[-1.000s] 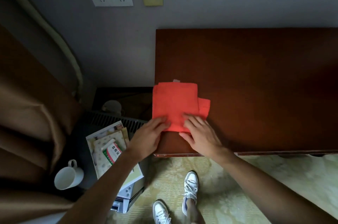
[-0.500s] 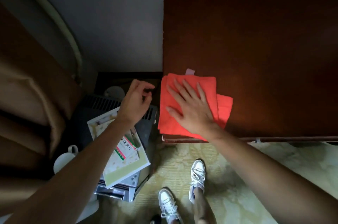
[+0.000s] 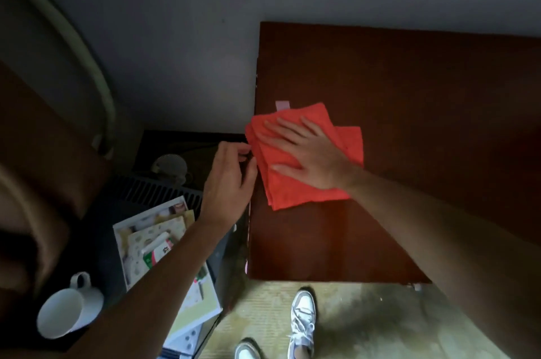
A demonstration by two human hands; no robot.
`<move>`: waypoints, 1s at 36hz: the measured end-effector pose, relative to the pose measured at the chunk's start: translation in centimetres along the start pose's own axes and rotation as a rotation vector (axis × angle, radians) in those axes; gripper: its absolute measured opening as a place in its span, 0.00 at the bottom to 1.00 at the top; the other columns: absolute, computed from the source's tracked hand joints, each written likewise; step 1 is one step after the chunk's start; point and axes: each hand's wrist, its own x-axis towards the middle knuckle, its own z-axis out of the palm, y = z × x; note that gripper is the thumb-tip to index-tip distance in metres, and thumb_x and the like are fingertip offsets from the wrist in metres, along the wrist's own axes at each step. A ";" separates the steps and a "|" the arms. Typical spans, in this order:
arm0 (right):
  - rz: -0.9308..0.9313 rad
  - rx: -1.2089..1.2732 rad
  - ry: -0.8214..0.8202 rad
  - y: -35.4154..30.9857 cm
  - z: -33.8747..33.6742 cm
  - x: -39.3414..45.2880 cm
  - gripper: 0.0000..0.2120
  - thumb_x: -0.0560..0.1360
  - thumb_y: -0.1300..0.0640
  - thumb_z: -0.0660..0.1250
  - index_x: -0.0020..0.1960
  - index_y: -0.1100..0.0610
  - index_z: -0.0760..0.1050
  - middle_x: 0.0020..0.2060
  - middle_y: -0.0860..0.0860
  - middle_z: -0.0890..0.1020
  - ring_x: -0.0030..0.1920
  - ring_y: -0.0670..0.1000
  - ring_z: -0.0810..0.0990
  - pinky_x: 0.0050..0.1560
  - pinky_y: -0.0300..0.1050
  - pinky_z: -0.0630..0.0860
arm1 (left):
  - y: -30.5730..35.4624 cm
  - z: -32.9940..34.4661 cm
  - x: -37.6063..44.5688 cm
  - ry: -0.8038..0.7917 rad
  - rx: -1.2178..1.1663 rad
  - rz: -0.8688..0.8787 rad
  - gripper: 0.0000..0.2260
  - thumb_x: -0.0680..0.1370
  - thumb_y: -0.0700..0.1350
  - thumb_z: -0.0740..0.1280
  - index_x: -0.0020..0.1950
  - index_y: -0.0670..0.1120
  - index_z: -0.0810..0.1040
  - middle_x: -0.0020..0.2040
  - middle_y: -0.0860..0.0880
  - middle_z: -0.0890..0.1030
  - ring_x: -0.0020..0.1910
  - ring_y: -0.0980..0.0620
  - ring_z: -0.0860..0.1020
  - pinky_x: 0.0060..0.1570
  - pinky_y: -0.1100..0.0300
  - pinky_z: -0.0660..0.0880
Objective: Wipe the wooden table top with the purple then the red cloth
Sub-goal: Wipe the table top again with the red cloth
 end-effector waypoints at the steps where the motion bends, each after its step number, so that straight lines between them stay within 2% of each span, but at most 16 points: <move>1: -0.021 -0.005 0.000 1.4 -0.3 1.5 0.33 0.82 0.33 0.49 0.83 0.43 0.53 0.83 0.46 0.54 0.82 0.50 0.51 0.80 0.57 0.44 | 0.2 0.5 0.8 0.007 0.005 0.015 0.12 0.82 0.48 0.62 0.62 0.43 0.73 0.58 0.48 0.73 0.56 0.50 0.76 0.55 0.48 0.76; 9: -0.037 -0.032 0.009 11.8 -2.4 13.3 0.32 0.81 0.34 0.50 0.83 0.43 0.53 0.83 0.45 0.56 0.82 0.49 0.54 0.79 0.56 0.49 | 2.4 4.9 7.2 0.014 0.076 0.115 0.15 0.81 0.44 0.63 0.67 0.40 0.71 0.61 0.43 0.72 0.60 0.47 0.72 0.63 0.51 0.71; 13: 0.012 -0.024 0.007 16.6 -3.9 17.4 0.33 0.80 0.32 0.46 0.82 0.42 0.55 0.82 0.45 0.59 0.81 0.49 0.58 0.77 0.54 0.52 | 2.3 6.8 8.8 -0.050 0.111 0.099 0.18 0.82 0.48 0.61 0.70 0.42 0.71 0.66 0.44 0.70 0.62 0.48 0.71 0.65 0.52 0.70; 16: 0.062 -0.022 0.025 19.1 -4.6 19.8 0.34 0.79 0.31 0.44 0.82 0.41 0.56 0.82 0.45 0.60 0.80 0.50 0.60 0.77 0.56 0.55 | 1.8 7.6 8.9 -0.084 0.204 0.096 0.20 0.82 0.51 0.59 0.72 0.44 0.70 0.68 0.46 0.69 0.65 0.48 0.71 0.66 0.54 0.69; 19: 0.097 -0.008 0.053 20.7 -4.8 21.0 0.35 0.77 0.30 0.43 0.82 0.40 0.55 0.81 0.46 0.60 0.80 0.53 0.61 0.77 0.58 0.55 | 1.7 7.9 8.5 -0.111 0.262 0.125 0.20 0.83 0.50 0.58 0.72 0.43 0.70 0.69 0.46 0.70 0.68 0.48 0.70 0.68 0.52 0.69; 23: 0.127 -0.015 0.076 20.7 -4.7 20.6 0.34 0.79 0.31 0.44 0.82 0.41 0.54 0.81 0.48 0.61 0.80 0.53 0.60 0.77 0.57 0.52 | 1.8 7.8 8.7 -0.099 0.259 0.116 0.19 0.83 0.49 0.57 0.71 0.43 0.70 0.68 0.46 0.71 0.66 0.49 0.70 0.68 0.52 0.69; 27: 0.336 0.003 0.168 19.4 -3.4 18.6 0.28 0.84 0.37 0.49 0.82 0.42 0.55 0.82 0.47 0.60 0.81 0.52 0.56 0.79 0.57 0.50 | 1.7 7.7 8.9 -0.119 0.272 0.141 0.19 0.82 0.50 0.57 0.69 0.42 0.71 0.67 0.45 0.70 0.64 0.47 0.71 0.68 0.49 0.69; 30: 0.483 0.004 0.213 17.3 -2.3 14.8 0.28 0.84 0.38 0.50 0.82 0.43 0.56 0.82 0.47 0.59 0.82 0.52 0.55 0.80 0.58 0.48 | 1.6 7.7 8.8 -0.138 0.284 0.177 0.19 0.81 0.50 0.58 0.67 0.41 0.71 0.67 0.42 0.69 0.64 0.43 0.71 0.67 0.45 0.69; 36: 0.559 0.037 0.208 10.1 -0.8 3.9 0.28 0.84 0.38 0.51 0.82 0.44 0.55 0.83 0.47 0.57 0.82 0.51 0.53 0.79 0.57 0.46 | 2.1 7.2 8.1 -0.101 0.184 0.181 0.16 0.80 0.48 0.59 0.62 0.40 0.72 0.62 0.38 0.70 0.62 0.41 0.70 0.67 0.47 0.66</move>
